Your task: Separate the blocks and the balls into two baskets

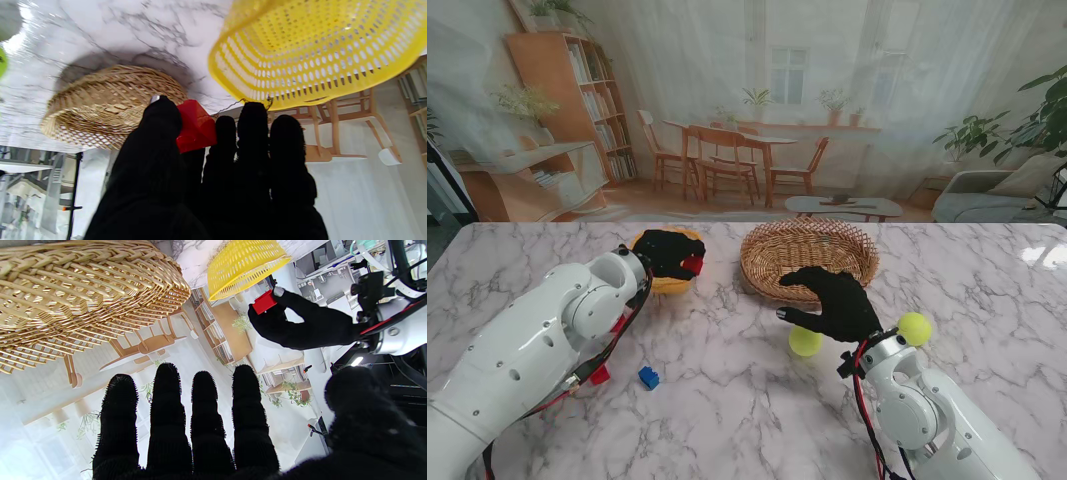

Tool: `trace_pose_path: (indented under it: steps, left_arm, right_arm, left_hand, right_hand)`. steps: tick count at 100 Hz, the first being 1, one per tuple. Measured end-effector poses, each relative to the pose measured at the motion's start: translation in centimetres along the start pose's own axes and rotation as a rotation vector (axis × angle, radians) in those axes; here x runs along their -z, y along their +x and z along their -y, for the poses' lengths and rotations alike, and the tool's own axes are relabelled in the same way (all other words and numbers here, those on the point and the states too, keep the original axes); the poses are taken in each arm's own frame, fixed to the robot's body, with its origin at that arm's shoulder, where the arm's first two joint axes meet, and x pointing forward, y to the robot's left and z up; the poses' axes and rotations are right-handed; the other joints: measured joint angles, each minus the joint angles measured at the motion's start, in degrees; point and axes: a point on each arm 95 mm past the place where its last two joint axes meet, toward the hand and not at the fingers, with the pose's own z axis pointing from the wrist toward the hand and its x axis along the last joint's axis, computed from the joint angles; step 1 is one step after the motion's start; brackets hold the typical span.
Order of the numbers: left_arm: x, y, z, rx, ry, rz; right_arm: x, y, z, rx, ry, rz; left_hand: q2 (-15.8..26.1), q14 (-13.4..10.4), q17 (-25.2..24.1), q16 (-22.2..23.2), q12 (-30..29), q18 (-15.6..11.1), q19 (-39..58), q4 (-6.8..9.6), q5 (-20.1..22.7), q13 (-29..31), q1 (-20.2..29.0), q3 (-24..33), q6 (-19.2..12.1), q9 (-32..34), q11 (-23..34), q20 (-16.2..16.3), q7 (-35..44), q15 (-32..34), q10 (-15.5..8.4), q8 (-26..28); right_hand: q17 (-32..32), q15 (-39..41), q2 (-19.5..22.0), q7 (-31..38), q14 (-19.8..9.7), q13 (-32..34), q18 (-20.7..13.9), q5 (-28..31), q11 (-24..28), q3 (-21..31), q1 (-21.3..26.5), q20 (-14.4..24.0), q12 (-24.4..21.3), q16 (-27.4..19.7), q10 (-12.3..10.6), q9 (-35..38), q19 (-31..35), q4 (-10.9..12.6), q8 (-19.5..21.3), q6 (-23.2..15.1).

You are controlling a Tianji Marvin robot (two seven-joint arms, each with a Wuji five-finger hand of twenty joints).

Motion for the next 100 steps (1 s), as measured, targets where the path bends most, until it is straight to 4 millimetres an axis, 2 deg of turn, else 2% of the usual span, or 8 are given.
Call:
trace_pose_path:
  steps: [24, 48, 64, 70, 76, 82, 91, 100]
  left_arm:
    - [-1.3, -2.2, 0.3, -0.001, 0.001, 0.063]
    - [-2.3, -3.8, -1.2, 0.019, -0.023, 0.132]
    - [-2.9, -4.8, -2.2, 0.064, -0.030, 0.164]
    - [-3.0, -4.8, -2.3, 0.054, -0.039, 0.165]
    - [-3.0, -4.7, -2.3, 0.046, -0.044, 0.164]
    - [-3.0, -4.7, -2.3, 0.043, -0.051, 0.164]
    - [-3.0, -4.7, -2.4, 0.036, -0.061, 0.164]
    - [-2.8, -4.7, -2.3, 0.020, -0.091, 0.163]
  right_arm:
    - [-0.1, 0.0, -0.1, -0.001, -0.003, -0.001]
    - [-0.1, 0.0, -0.1, 0.002, -0.003, -0.003]
    - [-0.1, 0.0, -0.1, 0.003, -0.004, -0.003]
    - [-0.1, 0.0, -0.1, 0.003, -0.005, -0.002]
    - [-0.1, 0.0, -0.1, 0.004, -0.006, -0.002]
    - [-0.1, 0.0, -0.1, 0.005, -0.006, -0.002]
    - [-0.1, 0.0, -0.1, 0.008, -0.006, -0.003]
    - [-0.1, 0.0, -0.1, 0.013, -0.005, -0.005]
  left_hand:
    - [0.00, 0.00, -0.10, 0.00, 0.00, -0.01, 0.00, 0.00, 0.00, 0.00, 0.00, -0.07, -0.09, 0.00, 0.00, 0.00, 0.00, 0.00, -0.15, 0.00]
    - [0.00, 0.00, -0.55, 0.00, -1.60, -0.01, 0.01, 0.00, 0.00, -0.02, 0.00, -0.12, -0.09, -0.25, 0.83, 0.00, 0.00, 0.00, -0.20, -0.61]
    - [0.73, 0.07, -1.60, 0.00, -5.14, -0.01, 0.01, 0.00, 0.00, -1.47, 0.01, -0.12, -0.09, -2.79, 5.06, 0.00, -1.31, -0.53, -0.28, -1.86]
    - [2.09, 0.18, -2.16, -0.54, -8.91, -0.01, -0.74, 0.00, 0.00, -2.45, -0.11, -0.09, -0.09, -5.41, 7.15, 0.00, -4.98, -1.44, -0.54, -4.11]
    - [4.40, 0.51, -3.06, -1.41, -16.38, -0.01, -2.15, 0.01, 0.09, -3.60, -1.46, 0.15, -0.03, -7.52, 7.88, 0.00, -9.66, -2.52, -0.20, -7.77]
    - [5.61, 0.98, -4.52, -3.04, -20.74, -0.01, -3.82, 0.02, 0.41, -5.86, -2.45, 0.09, -0.02, -9.75, 6.11, -0.09, -13.29, -4.55, 0.59, -11.01]
    - [5.71, 2.18, -9.37, -9.39, -27.13, 0.07, -9.60, 0.02, -0.96, -11.53, -4.67, -0.61, 0.28, -14.89, 1.26, -2.17, -17.64, -10.48, 1.64, -14.23]
    - [6.27, 3.09, -14.05, -14.95, -30.48, 0.09, -14.54, 0.03, -1.60, -16.98, -6.20, -1.01, 0.32, -18.81, -1.58, -4.65, -19.67, -14.99, 1.86, -15.10]
  right_hand:
    - [0.00, 0.00, 0.00, 0.00, 0.00, 0.00, 0.00, 0.00, 0.00, 0.00, 0.00, 0.00, 0.00, 0.00, 0.00, 0.00, 0.00, 0.00, 0.00, 0.00]
    - [0.00, 0.00, 0.00, 0.00, 0.00, 0.00, 0.00, 0.00, 0.00, 0.00, 0.00, 0.00, 0.00, 0.00, 0.00, 0.00, 0.00, 0.00, 0.00, 0.00]
    - [0.00, 0.00, 0.01, 0.00, 0.00, 0.00, 0.00, 0.00, 0.00, 0.00, 0.00, 0.00, 0.00, 0.00, 0.00, 0.00, 0.00, 0.00, 0.00, 0.00]
    - [0.00, 0.00, 0.01, 0.00, 0.00, 0.00, 0.00, 0.00, 0.00, 0.00, 0.00, 0.00, 0.00, 0.00, 0.00, 0.00, 0.00, 0.00, 0.00, 0.00]
    - [0.00, 0.00, 0.01, 0.00, 0.00, 0.00, 0.00, 0.00, 0.00, 0.00, 0.00, 0.00, 0.01, 0.00, 0.00, 0.00, 0.00, 0.00, 0.00, 0.00]
    - [0.00, 0.00, 0.01, 0.00, 0.00, 0.00, 0.00, 0.00, 0.00, 0.00, 0.00, 0.00, 0.02, 0.00, 0.00, 0.00, 0.00, 0.00, 0.00, 0.00]
    - [0.00, 0.00, 0.01, 0.00, 0.00, 0.00, 0.00, 0.00, 0.00, 0.00, 0.00, 0.00, 0.02, 0.00, 0.00, 0.00, 0.00, 0.00, 0.00, 0.00]
    - [0.06, 0.00, 0.01, 0.00, 0.00, 0.00, 0.00, 0.00, 0.00, 0.00, 0.04, 0.00, 0.03, 0.00, 0.00, 0.00, 0.00, 0.00, 0.00, 0.00]
